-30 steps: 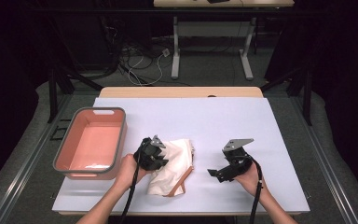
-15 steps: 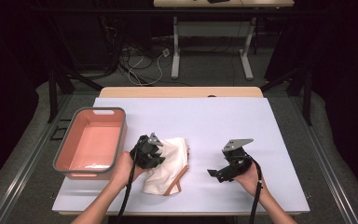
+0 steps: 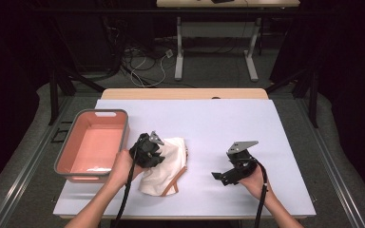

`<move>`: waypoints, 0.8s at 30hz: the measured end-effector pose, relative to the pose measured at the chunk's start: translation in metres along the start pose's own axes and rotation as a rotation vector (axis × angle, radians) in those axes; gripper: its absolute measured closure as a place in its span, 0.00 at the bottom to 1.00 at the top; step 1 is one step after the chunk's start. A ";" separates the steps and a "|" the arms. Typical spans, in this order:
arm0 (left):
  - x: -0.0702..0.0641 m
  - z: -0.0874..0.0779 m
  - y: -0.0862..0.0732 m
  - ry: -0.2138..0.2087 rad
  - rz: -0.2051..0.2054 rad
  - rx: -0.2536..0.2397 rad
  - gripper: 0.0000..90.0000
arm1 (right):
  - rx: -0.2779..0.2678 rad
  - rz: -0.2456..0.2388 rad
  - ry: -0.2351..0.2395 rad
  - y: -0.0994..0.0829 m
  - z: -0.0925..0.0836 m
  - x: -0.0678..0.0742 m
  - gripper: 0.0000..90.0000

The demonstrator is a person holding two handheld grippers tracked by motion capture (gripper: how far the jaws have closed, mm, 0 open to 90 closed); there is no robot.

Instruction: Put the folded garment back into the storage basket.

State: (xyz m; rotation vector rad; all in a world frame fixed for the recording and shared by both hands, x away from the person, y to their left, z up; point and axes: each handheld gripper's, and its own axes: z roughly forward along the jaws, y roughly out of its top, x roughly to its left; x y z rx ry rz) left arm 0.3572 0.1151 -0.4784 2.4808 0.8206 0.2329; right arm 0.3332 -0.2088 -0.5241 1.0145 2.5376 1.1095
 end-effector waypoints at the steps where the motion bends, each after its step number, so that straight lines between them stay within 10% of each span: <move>1: 0.001 -0.001 0.000 0.002 -0.002 0.002 0.91 | -0.001 0.000 -0.001 0.000 0.000 0.000 0.00; 24: 0.014 -0.029 0.010 0.053 0.008 0.031 0.92 | -0.008 0.002 0.003 0.001 0.001 -0.001 0.00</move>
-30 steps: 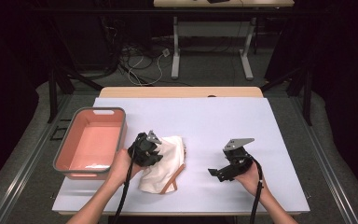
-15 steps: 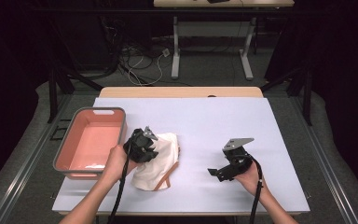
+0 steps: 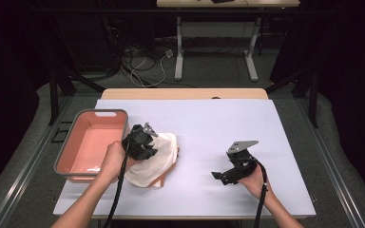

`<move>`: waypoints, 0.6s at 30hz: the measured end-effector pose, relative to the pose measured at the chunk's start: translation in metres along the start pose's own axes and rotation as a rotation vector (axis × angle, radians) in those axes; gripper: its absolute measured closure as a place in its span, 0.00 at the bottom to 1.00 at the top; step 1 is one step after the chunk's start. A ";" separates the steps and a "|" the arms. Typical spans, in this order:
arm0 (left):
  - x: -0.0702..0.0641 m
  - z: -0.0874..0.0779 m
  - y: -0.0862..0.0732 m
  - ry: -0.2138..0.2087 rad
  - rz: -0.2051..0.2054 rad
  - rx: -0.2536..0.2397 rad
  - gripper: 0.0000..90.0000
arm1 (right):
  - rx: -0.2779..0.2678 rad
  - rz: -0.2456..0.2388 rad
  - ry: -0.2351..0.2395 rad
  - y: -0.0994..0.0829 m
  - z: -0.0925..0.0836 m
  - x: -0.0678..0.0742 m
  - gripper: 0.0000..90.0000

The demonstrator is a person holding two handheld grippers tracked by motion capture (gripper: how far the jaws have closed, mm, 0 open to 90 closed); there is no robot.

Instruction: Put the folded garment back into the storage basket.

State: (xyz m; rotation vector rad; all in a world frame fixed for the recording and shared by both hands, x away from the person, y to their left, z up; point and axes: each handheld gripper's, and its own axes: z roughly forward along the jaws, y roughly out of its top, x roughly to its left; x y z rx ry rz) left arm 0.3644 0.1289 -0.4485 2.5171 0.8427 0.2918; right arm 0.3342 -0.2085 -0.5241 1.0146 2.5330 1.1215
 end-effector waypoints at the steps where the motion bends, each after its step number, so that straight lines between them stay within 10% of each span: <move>1: 0.001 0.000 0.000 0.003 0.002 0.004 0.92 | 0.003 -0.001 0.002 0.000 0.000 0.001 0.00; 18: 0.010 -0.010 0.006 0.025 0.000 0.031 0.92 | 0.003 -0.011 0.003 0.001 -0.002 0.003 0.00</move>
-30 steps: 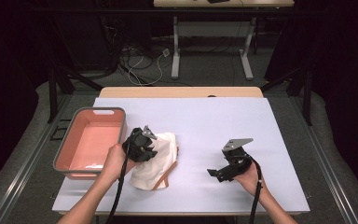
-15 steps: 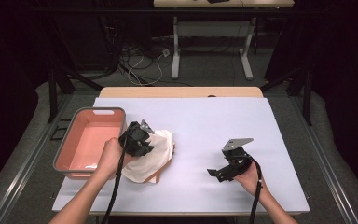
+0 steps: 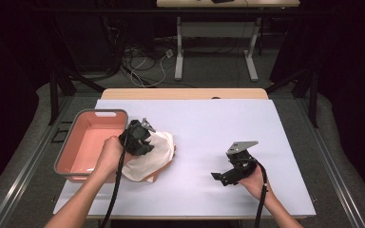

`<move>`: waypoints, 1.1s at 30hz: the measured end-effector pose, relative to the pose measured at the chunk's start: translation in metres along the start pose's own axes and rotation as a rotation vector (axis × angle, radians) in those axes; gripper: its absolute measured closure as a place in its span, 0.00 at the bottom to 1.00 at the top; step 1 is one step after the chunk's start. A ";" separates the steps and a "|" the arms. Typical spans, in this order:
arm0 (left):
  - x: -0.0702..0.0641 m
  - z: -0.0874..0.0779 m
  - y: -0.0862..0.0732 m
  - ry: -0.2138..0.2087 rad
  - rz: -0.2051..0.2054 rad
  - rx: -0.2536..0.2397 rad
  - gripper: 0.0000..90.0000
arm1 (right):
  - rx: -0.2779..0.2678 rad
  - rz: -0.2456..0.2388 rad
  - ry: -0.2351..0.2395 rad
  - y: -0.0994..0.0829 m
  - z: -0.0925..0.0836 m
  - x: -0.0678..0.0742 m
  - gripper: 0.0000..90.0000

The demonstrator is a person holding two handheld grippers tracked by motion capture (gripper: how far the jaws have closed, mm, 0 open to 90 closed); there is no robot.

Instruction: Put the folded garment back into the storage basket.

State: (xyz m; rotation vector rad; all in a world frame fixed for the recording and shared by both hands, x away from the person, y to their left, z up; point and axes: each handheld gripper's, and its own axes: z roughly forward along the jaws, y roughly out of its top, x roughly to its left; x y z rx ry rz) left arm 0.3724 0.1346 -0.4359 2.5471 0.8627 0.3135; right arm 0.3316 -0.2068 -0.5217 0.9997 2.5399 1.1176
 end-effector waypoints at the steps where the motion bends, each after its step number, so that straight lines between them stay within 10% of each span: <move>1: 0.001 -0.001 0.000 0.003 -0.001 0.003 0.92 | 0.001 -0.001 0.000 0.000 0.001 0.000 0.00; 33: 0.019 -0.021 0.006 0.031 -0.025 0.048 0.92 | 0.027 -0.019 0.009 0.001 0.003 0.002 0.00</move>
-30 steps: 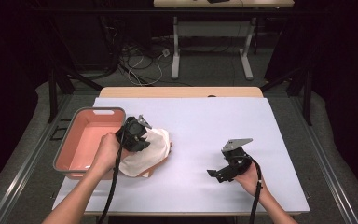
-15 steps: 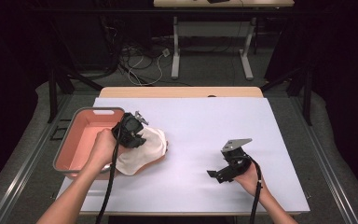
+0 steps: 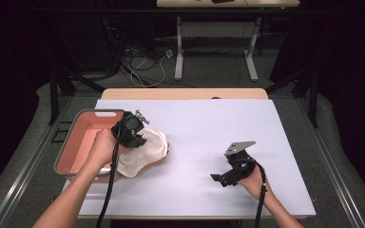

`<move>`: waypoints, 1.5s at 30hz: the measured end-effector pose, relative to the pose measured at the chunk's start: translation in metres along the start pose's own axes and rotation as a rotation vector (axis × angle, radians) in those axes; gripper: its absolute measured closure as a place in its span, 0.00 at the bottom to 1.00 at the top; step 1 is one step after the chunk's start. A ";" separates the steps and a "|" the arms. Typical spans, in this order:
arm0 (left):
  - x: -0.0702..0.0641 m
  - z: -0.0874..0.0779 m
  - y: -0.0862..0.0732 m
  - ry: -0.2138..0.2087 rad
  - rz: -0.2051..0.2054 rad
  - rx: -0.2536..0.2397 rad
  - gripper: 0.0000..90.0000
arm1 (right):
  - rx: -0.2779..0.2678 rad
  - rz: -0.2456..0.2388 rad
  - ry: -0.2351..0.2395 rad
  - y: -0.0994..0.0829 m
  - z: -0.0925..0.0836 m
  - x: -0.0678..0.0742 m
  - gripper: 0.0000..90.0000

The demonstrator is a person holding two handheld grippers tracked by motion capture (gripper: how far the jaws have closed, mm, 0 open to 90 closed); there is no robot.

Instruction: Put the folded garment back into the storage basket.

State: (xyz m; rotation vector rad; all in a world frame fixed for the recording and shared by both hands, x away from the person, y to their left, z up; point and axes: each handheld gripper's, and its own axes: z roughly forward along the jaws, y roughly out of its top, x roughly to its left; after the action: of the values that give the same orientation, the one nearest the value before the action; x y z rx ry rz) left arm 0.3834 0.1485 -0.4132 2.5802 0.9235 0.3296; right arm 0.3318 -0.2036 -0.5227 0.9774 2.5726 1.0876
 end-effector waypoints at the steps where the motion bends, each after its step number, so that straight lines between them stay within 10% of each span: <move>1: 0.001 -0.001 0.000 0.000 0.000 -0.001 0.92 | 0.000 0.000 0.000 0.000 0.000 0.000 0.00; 45: 0.029 -0.040 0.006 0.030 -0.061 -0.026 0.92 | 0.006 -0.001 0.005 0.000 0.000 0.000 0.00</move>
State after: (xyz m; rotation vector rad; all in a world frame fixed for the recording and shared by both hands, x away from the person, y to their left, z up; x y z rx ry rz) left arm 0.3955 0.1737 -0.3719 2.5239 0.9994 0.3625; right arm 0.3313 -0.2034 -0.5228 0.9757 2.5815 1.0835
